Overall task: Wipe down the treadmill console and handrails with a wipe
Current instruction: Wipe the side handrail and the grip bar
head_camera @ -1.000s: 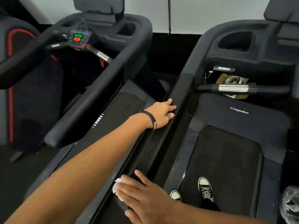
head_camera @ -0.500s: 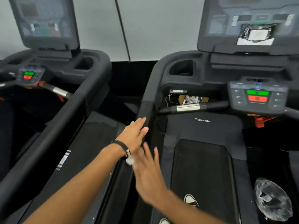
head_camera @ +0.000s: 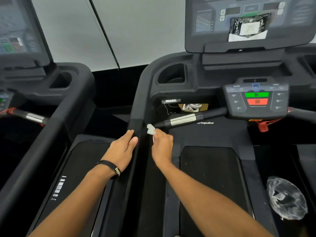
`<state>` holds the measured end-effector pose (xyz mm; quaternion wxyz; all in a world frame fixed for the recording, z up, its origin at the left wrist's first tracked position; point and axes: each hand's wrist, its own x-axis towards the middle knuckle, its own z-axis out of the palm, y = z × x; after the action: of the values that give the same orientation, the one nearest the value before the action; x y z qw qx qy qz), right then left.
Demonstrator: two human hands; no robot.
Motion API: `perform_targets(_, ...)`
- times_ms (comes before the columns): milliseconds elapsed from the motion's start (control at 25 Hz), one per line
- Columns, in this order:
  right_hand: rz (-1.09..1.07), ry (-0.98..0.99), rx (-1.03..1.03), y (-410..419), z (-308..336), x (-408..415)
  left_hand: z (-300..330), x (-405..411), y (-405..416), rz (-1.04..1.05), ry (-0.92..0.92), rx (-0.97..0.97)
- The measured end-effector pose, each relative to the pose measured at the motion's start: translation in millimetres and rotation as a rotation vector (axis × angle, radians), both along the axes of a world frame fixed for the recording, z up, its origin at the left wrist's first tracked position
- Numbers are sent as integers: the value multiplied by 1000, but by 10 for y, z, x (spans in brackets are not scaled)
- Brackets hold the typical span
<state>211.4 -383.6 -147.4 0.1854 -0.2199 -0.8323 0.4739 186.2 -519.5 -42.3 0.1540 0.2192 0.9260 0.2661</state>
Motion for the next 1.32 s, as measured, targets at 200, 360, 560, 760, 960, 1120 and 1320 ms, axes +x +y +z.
perform_targets(200, -184, -113, -648, -383, -20, 309, -115, -33, 43, -29, 35, -140)
perform_targets(360, -282, -90, -831, -211, -29, 58, -134, -45, 121, -25, 46, -207)
perform_targets(560, -231, -99, -881, -158, 38, 52, -172, -286, 298, -41, 96, -245)
perform_targets(760, -55, 74, -448, 68, 201, 13, -213, -369, 436, -14, 138, -256)
perform_targets(960, 471, -74, 793, 649, 247, -463, -269, -477, 545, -54, 255, -305)
perform_targets(1120, 614, -220, 1053, 1126, 200, -262, -371, -427, 917, -174, 350, -281)
perform_targets(1320, 517, -282, 1116, 1927, 400, 21, -550, -228, 1608, -277, 235, -241)
